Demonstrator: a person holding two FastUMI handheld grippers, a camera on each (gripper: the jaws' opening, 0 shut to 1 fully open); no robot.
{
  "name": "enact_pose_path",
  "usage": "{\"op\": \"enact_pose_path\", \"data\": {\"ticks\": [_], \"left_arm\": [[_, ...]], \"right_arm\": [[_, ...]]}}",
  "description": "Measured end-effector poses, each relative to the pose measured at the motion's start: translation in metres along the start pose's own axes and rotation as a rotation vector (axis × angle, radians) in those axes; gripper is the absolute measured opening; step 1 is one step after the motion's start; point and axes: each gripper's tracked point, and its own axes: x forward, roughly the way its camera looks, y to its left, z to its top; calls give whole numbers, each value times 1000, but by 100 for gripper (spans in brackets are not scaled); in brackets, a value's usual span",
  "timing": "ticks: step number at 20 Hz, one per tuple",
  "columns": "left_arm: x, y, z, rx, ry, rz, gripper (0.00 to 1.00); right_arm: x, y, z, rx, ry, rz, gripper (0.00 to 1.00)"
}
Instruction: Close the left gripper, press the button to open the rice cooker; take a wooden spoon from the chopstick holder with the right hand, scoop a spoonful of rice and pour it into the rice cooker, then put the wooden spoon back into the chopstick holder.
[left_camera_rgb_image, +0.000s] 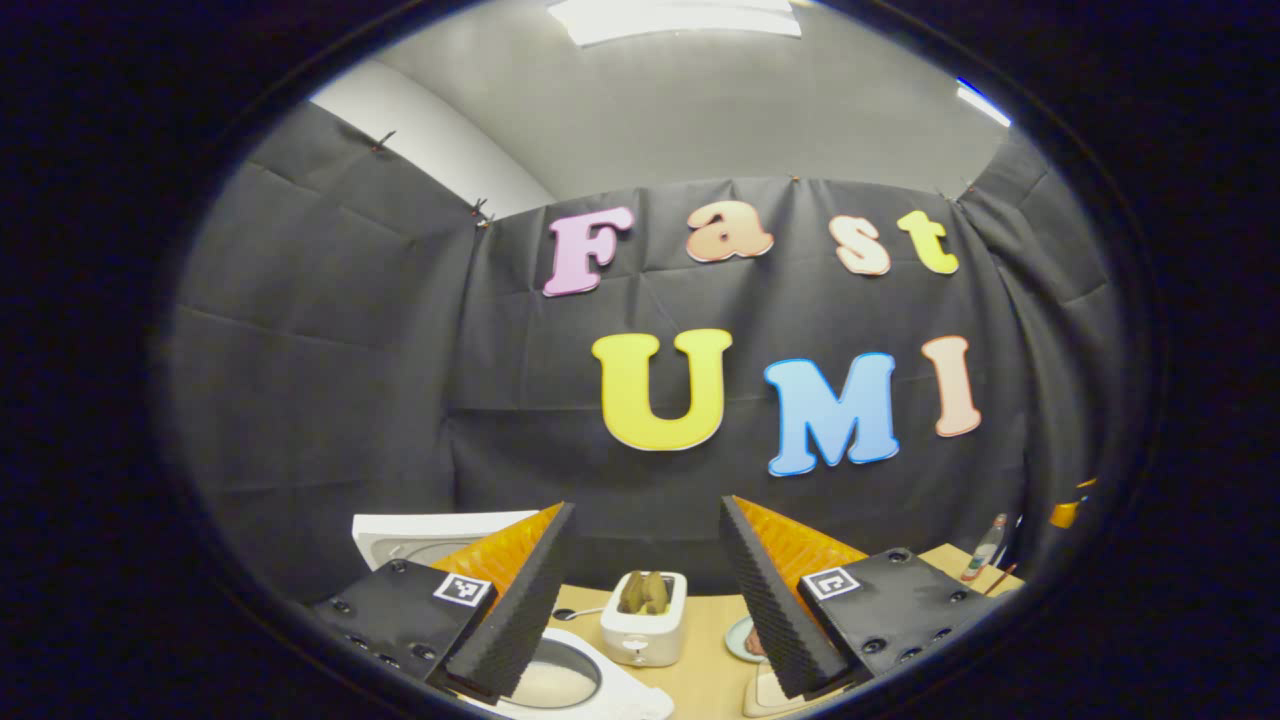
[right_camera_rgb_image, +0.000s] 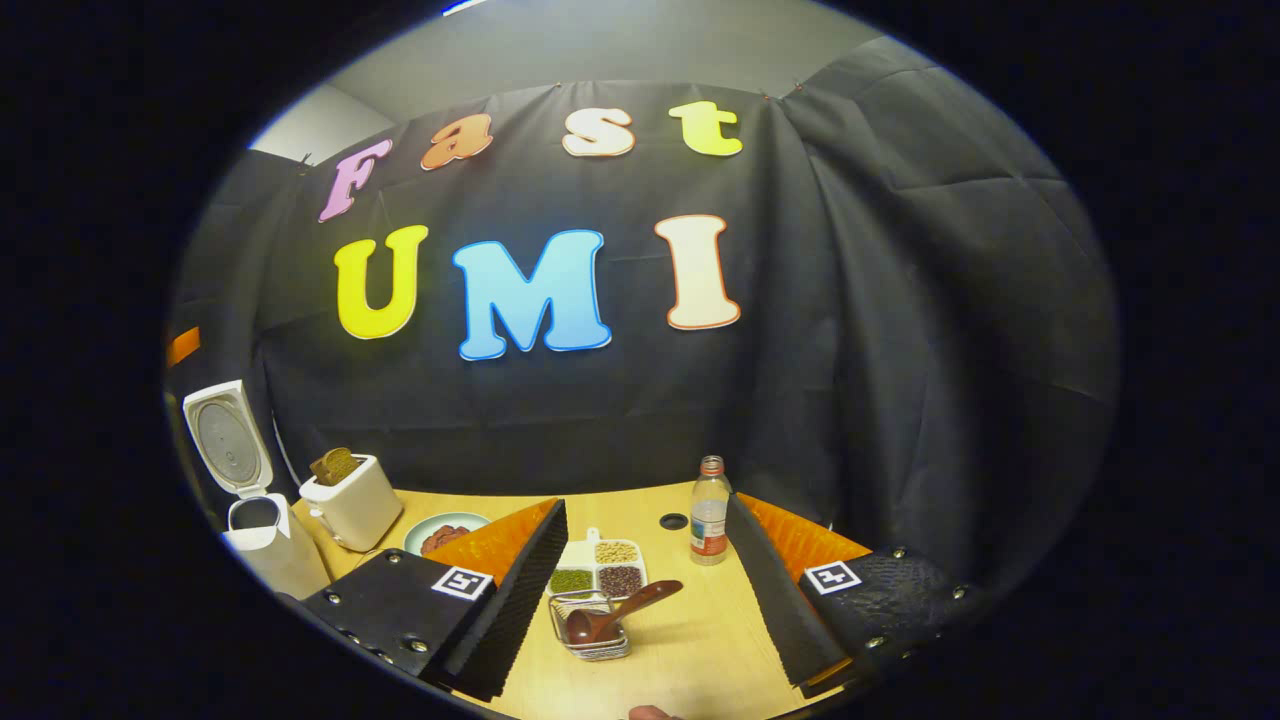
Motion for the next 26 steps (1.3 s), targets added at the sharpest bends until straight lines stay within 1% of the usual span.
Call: {"op": "enact_pose_path", "data": {"ticks": [1, 2, 6, 9, 11, 12, 14, 15, 17, 18, 20, 21, 22, 23, 24, 26], "left_arm": [[11, 20, 1, -6, 14, 28, 93], [20, 36, 2, -11, 25, 47, 100], [56, 86, 6, 4, 44, 91, 98], [86, 119, 10, -16, 38, 130, 96], [110, 147, 0, 6, 56, 174, 95], [122, 162, -11, 21, 72, 197, 98], [148, 178, -30, 35, 111, 222, 98], [159, 188, -41, 26, 133, 244, 95], [175, 209, -58, -4, 166, 296, 98], [182, 213, -65, -11, 185, 310, 97], [193, 223, -81, 19, 237, 339, 94], [198, 224, -91, 16, 270, 346, 96], [197, 225, -108, -7, 326, 354, 96], [189, 224, -110, -64, 338, 373, 98], [194, 225, -110, -76, 334, 385, 94], [191, 223, -111, -33, 331, 390, 99]], "right_arm": [[0, 8, 1, 5, 1, 14, 98], [0, 17, 2, 7, 1, 25, 98], [0, 42, 6, -20, -4, 50, 98], [-1, 52, 8, -18, 2, 67, 97], [0, 55, 10, -17, -3, 66, 98], [1, 54, 11, -18, -4, 65, 98], [2, 53, 10, -27, -2, 69, 98], [3, 51, 11, -36, -2, 67, 98], [5, 42, 14, -43, -4, 57, 98], [5, 40, 16, -32, -8, 59, 98], [7, 37, 17, -18, -9, 56, 98], [9, 36, 17, -16, -7, 56, 98], [9, 36, 15, -10, -4, 61, 98], [10, 38, 14, -3, -1, 76, 98], [10, 40, 14, -1, -1, 90, 98], [14, 37, 16, -8, -8, 96, 98]]}}
